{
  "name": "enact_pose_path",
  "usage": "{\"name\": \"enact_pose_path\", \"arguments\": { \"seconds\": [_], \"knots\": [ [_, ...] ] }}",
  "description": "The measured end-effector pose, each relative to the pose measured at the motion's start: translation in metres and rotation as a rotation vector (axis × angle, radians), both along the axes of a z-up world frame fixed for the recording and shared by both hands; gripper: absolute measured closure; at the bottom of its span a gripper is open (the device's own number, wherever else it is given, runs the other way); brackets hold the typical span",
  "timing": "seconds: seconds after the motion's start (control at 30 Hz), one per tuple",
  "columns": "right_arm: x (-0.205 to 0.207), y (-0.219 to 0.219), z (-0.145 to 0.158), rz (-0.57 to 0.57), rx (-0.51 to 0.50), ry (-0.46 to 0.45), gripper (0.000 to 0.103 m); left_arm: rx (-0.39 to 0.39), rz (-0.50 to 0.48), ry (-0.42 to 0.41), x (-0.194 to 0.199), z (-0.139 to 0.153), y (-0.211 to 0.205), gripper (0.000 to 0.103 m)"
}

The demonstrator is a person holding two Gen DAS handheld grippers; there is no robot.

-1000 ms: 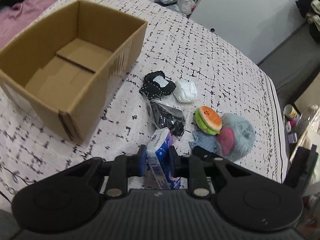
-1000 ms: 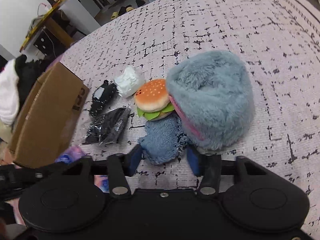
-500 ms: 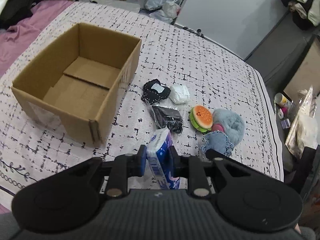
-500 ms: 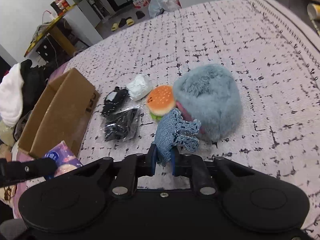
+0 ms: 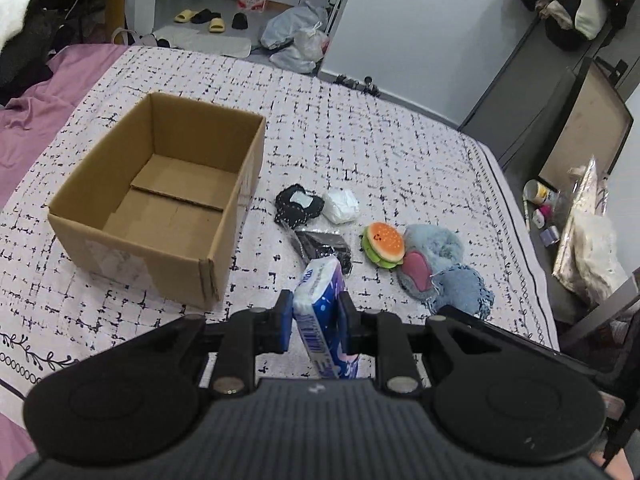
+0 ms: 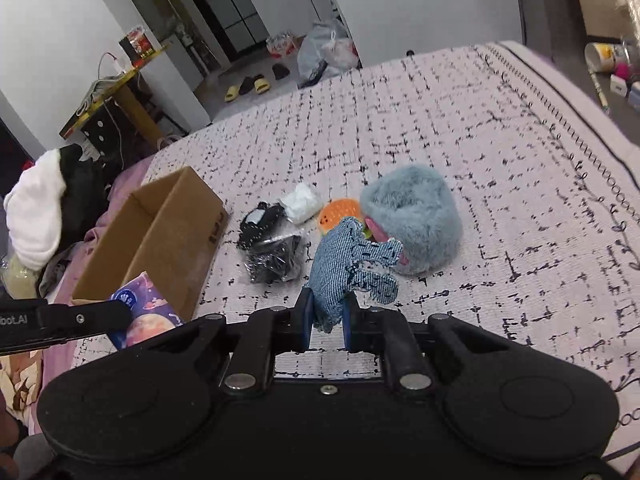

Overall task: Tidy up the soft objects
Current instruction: 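Carry the tissue pack and denim plush over the cardboard box with both tools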

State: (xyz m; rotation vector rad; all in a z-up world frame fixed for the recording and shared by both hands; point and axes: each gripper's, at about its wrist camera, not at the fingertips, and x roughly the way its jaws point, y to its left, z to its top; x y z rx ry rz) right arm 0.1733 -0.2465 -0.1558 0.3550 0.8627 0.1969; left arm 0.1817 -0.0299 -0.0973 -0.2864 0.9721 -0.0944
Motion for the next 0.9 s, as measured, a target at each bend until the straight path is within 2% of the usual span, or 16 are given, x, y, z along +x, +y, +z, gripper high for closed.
{"name": "enact_pose_path", "arguments": {
  "seconds": [0.3, 0.63, 0.9],
  "knots": [
    [-0.006, 0.018, 0.028, 0.020, -0.055, -0.048, 0.088, 0.001, 0.013, -0.046, -0.003, 0.016, 0.018, 0.082],
    [-0.001, 0.045, 0.048, 0.054, -0.035, -0.084, 0.088, 0.010, 0.036, -0.110, -0.001, 0.034, 0.051, 0.082],
    [0.009, 0.078, 0.060, 0.100, -0.053, -0.088, 0.088, 0.011, 0.080, -0.121, 0.007, 0.039, 0.088, 0.082]
  ]
}}
